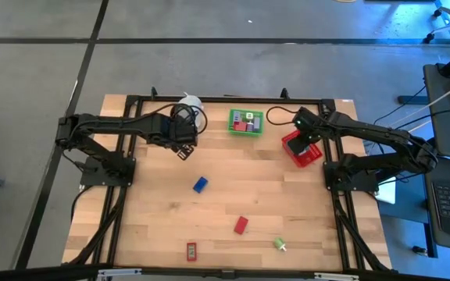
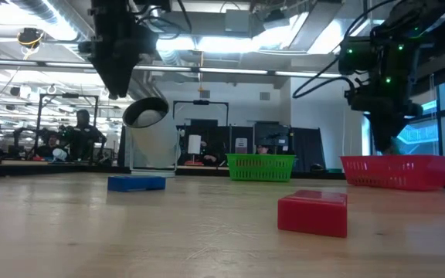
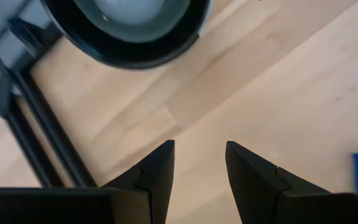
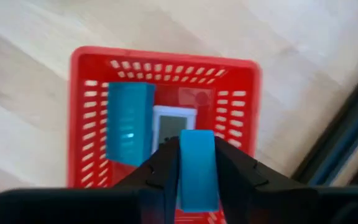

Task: Pick & Place Office items
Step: Put the blue digital timer into the red bin, then put the dark blue digital timer into the red bin

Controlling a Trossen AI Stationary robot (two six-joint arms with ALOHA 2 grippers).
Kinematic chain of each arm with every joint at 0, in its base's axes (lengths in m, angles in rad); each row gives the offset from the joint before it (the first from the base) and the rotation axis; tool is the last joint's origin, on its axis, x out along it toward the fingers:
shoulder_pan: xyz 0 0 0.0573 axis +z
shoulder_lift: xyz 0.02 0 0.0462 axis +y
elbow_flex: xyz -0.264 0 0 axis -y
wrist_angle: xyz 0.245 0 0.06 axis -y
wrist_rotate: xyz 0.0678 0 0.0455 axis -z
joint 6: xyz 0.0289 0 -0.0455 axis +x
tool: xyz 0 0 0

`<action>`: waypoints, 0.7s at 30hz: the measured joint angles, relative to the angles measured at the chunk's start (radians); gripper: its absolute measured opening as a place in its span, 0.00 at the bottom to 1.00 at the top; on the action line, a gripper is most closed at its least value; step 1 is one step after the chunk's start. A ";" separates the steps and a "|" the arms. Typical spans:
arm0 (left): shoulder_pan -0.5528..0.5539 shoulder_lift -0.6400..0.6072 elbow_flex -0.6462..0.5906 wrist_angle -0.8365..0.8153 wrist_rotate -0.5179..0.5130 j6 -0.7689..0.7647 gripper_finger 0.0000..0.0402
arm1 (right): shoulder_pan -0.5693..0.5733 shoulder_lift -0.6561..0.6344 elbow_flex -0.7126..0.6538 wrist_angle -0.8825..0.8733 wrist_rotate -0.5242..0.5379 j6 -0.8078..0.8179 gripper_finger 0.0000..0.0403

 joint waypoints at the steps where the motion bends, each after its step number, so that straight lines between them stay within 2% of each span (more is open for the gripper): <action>1: 0.000 0.000 0.000 0.002 0.017 -0.018 0.35 | 0.000 0.000 0.000 0.001 -0.012 -0.001 0.24; 6: -0.013 0.000 0.000 0.031 0.066 -0.096 0.35 | 0.000 0.000 0.000 0.006 -0.037 -0.001 0.36; 14: -0.100 0.000 0.000 0.211 0.106 -0.150 0.35 | 0.000 0.000 0.007 -0.001 -0.037 0.037 0.55; 21: -0.220 0.038 0.000 0.347 0.099 -0.142 0.38 | 0.017 -0.005 0.139 0.003 -0.037 0.000 0.65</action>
